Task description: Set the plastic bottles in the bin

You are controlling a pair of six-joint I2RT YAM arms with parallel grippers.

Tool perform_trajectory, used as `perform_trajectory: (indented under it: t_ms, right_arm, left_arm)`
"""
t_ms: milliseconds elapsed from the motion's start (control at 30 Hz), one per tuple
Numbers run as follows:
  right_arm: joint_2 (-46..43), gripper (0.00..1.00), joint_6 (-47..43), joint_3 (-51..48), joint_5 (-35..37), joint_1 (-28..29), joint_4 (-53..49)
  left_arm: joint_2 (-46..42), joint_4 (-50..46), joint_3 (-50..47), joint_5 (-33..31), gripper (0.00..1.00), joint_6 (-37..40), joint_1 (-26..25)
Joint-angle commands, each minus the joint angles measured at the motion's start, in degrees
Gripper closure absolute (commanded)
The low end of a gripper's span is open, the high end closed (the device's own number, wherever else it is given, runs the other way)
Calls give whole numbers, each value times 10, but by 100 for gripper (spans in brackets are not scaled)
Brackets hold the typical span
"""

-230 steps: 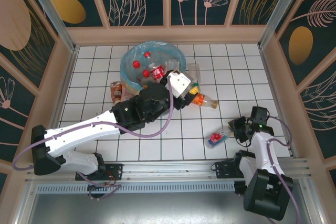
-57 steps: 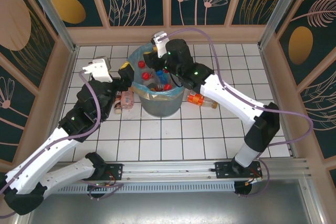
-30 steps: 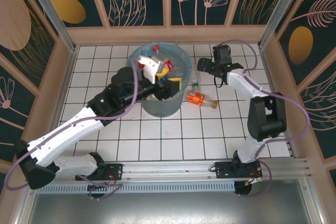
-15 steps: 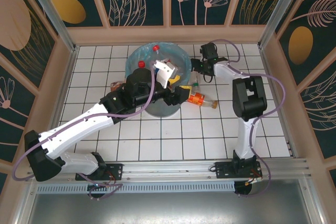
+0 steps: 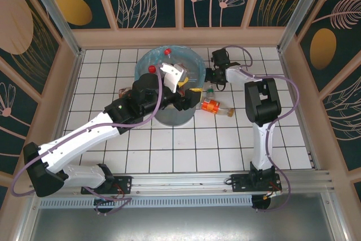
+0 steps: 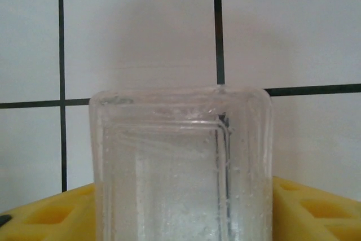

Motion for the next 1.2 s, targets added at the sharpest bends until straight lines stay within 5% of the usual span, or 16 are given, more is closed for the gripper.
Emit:
perform_trajectory:
  t_ms: [0, 167, 400, 600, 933, 1167]
  right_arm:
    - [-42, 43, -18, 14, 30, 0, -22]
    - [-110, 48, -27, 5, 58, -1, -29]
    - [-238, 52, -33, -6, 96, 11, -21]
    - [-332, 54, -83, -3, 213, 83, 9]
    - [-420, 58, -179, -24, 249, 245, 176]
    - [-409, 57, -197, -10, 214, 294, 194]
  left_arm:
    - [-18, 15, -1, -18, 25, 9, -4]
    - [-42, 18, -6, -74, 25, 2, -4]
    - [-110, 65, -76, -256, 25, -40, -3]
    - [-151, 53, -104, -364, 24, -56, -4]
    - [-184, 44, -122, -386, 24, -65, -3]
    - [-213, 44, -131, -413, 24, -66, -3]
